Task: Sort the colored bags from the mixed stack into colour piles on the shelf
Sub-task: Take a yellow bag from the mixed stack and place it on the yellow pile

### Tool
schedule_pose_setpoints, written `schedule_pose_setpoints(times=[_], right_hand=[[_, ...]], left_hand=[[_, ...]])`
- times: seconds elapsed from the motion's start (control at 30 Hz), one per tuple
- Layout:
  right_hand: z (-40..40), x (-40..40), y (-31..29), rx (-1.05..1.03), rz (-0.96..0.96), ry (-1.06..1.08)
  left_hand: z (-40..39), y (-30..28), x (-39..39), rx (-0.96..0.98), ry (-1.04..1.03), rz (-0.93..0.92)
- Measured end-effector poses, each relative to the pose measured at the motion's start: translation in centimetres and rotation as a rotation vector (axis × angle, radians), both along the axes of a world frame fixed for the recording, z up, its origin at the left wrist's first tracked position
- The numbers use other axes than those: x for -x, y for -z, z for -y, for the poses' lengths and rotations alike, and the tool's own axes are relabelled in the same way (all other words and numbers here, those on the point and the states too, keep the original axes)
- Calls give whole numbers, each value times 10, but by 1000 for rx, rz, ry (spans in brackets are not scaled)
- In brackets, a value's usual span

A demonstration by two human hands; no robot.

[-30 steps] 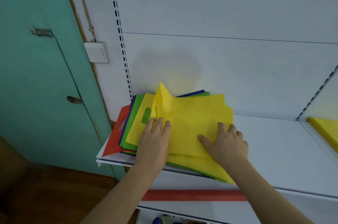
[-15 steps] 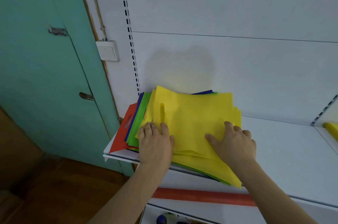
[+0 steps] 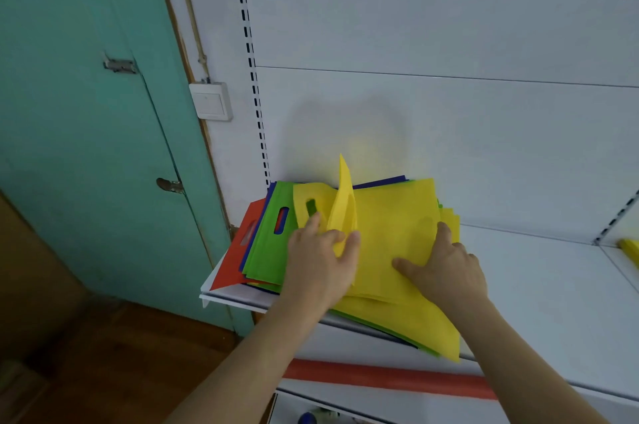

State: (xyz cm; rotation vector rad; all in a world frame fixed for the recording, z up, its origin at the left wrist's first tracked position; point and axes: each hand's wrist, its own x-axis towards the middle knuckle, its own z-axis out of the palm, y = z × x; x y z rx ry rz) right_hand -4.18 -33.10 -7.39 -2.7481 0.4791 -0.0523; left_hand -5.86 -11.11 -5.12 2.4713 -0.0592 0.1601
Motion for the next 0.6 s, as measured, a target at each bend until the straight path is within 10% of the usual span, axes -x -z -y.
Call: schedule_pose_setpoints(times=[0.37,0.6], right_hand=[[34,-22,8,-252,-22,89],[41,-27,12,-285,-50,117]], left_hand=[[-39,-21,-37,480,-256,-53],[-49,-22,-49,-43,-137,-126]])
